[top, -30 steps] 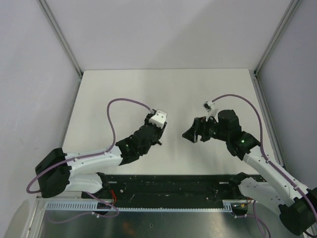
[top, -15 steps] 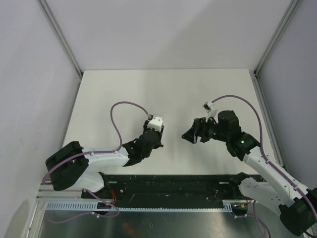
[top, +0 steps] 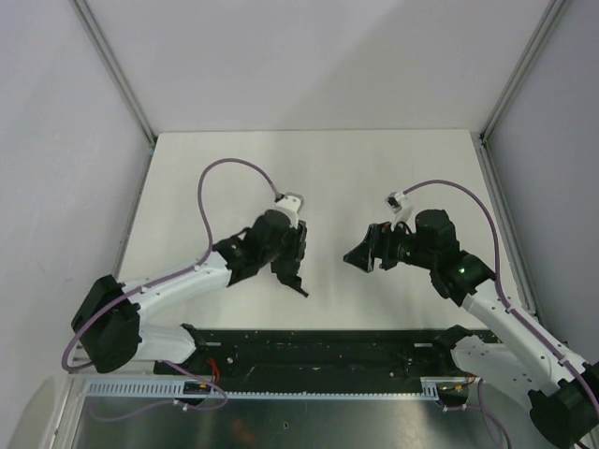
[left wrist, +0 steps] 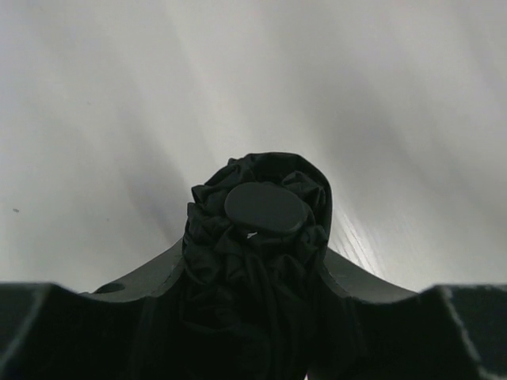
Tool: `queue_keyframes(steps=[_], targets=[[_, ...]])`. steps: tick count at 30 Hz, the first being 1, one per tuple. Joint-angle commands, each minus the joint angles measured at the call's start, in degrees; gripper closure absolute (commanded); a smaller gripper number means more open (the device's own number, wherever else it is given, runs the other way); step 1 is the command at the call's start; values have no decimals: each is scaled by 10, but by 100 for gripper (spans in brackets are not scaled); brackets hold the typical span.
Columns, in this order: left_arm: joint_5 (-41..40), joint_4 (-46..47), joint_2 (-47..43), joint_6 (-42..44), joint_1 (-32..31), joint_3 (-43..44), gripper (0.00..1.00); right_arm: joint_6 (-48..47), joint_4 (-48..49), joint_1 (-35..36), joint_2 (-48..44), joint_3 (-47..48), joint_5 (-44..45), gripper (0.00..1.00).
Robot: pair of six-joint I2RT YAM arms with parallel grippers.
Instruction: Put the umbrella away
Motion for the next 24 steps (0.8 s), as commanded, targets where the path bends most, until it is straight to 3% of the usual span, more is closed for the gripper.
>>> queue_keyframes(steps=[1, 7, 13, 24], targets=[[237, -117, -6, -52, 84, 41, 100, 1, -5, -2, -10, 1, 0, 17], [385, -151, 78, -78, 186, 63, 99, -11, -11, 8, 26, 0, -8, 17], [404, -171, 188, -70, 249, 123, 94, -10, 7, 60, 70, 0, 25, 17], [441, -186, 346, -70, 330, 295, 36, 18, 47, 114, 87, 1, 55, 17]])
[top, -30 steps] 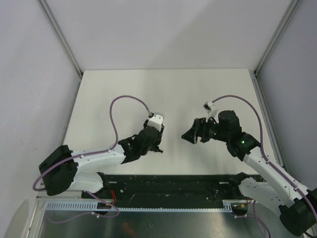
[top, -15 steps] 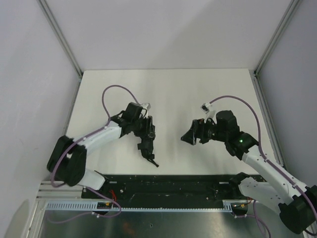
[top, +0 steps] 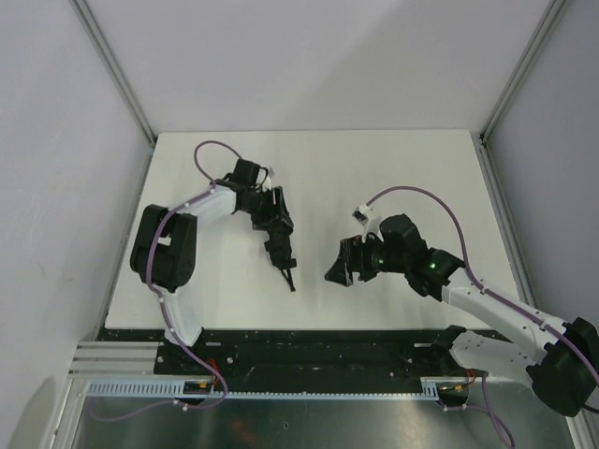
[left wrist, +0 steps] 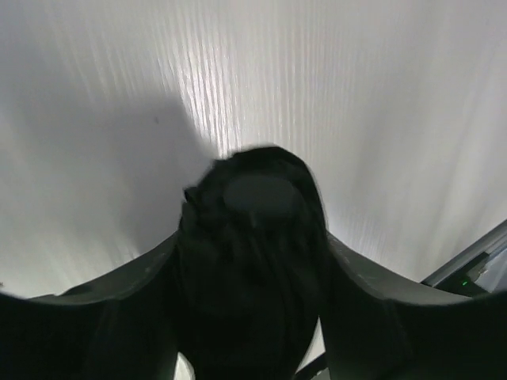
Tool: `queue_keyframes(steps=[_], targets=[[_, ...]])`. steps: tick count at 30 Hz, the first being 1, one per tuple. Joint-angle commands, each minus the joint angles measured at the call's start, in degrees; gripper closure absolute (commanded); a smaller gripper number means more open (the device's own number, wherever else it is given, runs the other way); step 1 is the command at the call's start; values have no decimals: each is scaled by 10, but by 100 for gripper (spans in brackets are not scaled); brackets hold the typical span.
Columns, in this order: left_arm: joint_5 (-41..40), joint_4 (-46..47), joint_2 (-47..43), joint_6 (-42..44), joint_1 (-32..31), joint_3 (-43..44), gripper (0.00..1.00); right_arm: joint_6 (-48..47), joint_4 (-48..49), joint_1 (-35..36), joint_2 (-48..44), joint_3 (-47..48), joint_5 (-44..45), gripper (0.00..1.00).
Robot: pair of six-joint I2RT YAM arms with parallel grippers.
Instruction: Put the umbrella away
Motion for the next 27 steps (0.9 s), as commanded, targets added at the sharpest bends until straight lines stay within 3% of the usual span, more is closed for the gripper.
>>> queue_keyframes(steps=[1, 6, 11, 18, 23, 27], targets=[[43, -2, 32, 0, 30, 63, 32, 12, 29, 3, -16, 1, 19, 17], [51, -4, 42, -1, 65, 108, 16, 12, 17, -10, -49, 7, 17, 17], [18, -10, -28, 20, 88, 123, 3, 0, -20, -25, -66, 24, 28, 16], [63, -9, -253, 36, 78, 90, 1, -64, -133, -72, -71, 97, 101, 15], [52, 11, -421, 50, 8, 104, 1, -113, -228, -104, -89, 225, 259, 10], [38, 97, -539, 31, -47, 101, 1, -145, -259, -111, -108, 353, 371, 6]])
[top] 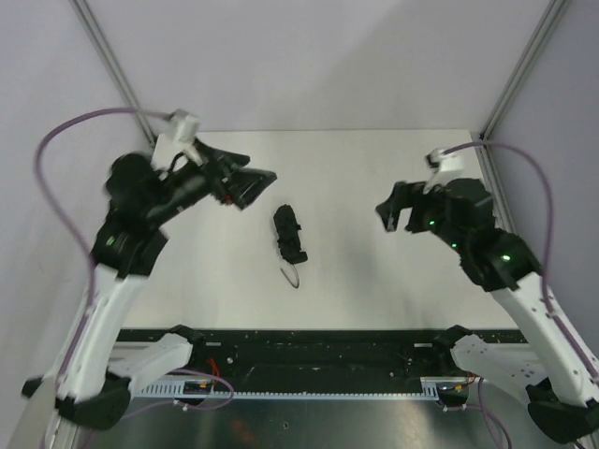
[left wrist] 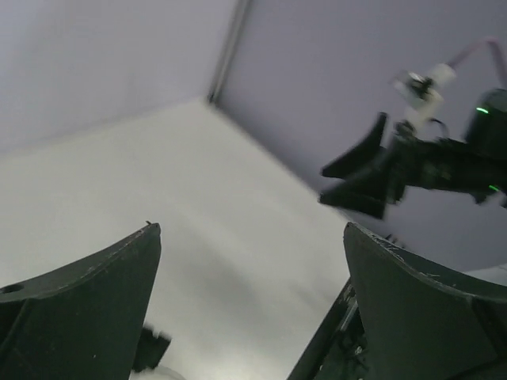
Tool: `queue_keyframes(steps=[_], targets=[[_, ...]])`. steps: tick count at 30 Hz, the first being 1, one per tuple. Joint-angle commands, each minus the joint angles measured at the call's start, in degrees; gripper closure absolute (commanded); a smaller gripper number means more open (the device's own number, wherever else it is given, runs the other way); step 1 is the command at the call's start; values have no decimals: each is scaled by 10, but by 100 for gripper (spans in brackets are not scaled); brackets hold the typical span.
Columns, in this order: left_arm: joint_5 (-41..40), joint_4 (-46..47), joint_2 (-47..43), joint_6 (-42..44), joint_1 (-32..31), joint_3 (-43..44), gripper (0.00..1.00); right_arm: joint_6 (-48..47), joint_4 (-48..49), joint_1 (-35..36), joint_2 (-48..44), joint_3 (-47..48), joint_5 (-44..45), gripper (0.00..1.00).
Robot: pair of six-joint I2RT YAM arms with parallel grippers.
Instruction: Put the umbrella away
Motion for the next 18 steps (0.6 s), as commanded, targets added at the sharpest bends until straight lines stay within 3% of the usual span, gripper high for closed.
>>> queue_keyframes(steps=[1, 10, 18], targets=[[1, 104, -110, -9, -43, 2, 0, -64, -40, -6, -48, 145, 161, 4], [40, 291, -247, -43, -50, 9, 0, -132, -29, -6, -119, 371, 217, 1], [38, 330, -275, -46, -50, 33, 1, -139, -15, -7, -154, 395, 208, 1]])
